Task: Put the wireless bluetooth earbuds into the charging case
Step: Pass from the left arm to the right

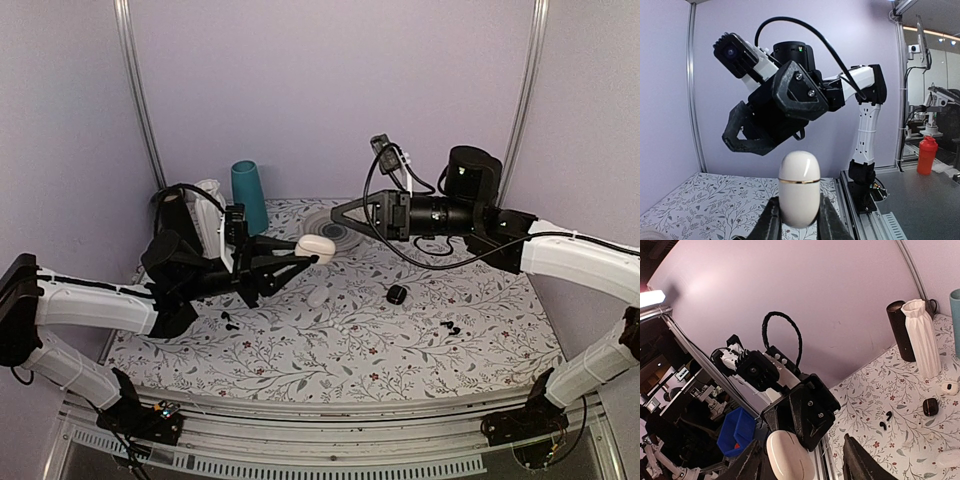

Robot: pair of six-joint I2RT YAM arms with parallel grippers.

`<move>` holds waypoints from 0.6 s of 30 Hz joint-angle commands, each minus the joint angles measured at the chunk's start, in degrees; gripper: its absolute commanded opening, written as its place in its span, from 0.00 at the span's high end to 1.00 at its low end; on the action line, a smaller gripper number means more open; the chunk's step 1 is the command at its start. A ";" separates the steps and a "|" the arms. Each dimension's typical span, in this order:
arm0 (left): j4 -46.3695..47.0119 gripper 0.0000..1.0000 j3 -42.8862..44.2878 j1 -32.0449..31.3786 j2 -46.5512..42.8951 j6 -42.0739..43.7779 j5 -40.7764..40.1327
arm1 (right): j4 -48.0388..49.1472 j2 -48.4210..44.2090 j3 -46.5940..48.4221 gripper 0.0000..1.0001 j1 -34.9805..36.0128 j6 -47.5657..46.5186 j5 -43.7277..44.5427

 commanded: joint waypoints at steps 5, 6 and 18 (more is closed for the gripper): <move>-0.46 1.00 2.62 0.72 0.44 -1.88 -0.50 | -0.09 -7.43 -5.65 0.44 0.39 -6.58 12.58; -0.84 1.00 2.91 0.73 0.39 -2.21 -0.49 | 0.76 -8.16 -6.45 0.43 0.39 -7.14 13.92; -7.06 1.00 5.98 0.99 -0.32 -6.97 -2.66 | 3.13 -12.17 -9.60 0.40 0.32 -12.77 11.57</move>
